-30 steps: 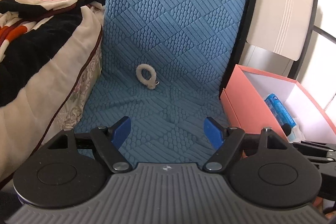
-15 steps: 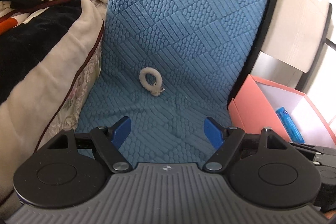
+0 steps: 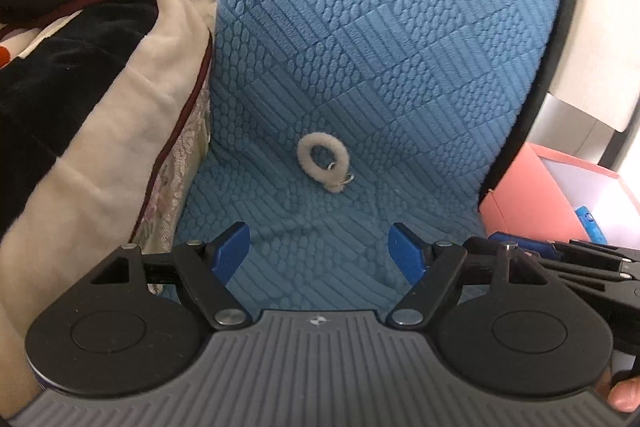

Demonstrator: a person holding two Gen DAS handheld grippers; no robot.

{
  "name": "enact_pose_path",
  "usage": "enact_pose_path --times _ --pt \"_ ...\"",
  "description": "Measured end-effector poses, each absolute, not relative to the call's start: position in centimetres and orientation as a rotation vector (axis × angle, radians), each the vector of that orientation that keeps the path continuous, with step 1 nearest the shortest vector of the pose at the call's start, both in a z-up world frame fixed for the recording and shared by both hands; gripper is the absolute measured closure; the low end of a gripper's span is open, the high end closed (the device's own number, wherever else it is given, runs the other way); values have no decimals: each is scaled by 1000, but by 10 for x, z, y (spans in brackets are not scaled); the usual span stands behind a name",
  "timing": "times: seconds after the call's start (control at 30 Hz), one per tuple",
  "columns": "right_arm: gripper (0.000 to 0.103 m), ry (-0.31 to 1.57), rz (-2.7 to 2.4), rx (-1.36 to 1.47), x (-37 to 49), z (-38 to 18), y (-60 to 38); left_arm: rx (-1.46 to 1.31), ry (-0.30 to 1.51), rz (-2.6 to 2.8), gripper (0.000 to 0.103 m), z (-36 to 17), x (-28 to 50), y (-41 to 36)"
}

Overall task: Organize soft objects
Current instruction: 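Lower the right tool onto the white fluffy hair tie and close it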

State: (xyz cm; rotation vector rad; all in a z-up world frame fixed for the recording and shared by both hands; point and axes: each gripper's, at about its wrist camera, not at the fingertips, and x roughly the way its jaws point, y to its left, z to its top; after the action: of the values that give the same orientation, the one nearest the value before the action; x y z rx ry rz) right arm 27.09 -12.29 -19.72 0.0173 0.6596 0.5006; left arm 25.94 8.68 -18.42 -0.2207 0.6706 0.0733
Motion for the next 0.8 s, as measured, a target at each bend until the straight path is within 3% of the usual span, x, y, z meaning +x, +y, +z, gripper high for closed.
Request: enact_pose_path --times 0.8 --pt "72 634 530 -66 354 -215 -67 -283 775 94 23 -208 345 136"
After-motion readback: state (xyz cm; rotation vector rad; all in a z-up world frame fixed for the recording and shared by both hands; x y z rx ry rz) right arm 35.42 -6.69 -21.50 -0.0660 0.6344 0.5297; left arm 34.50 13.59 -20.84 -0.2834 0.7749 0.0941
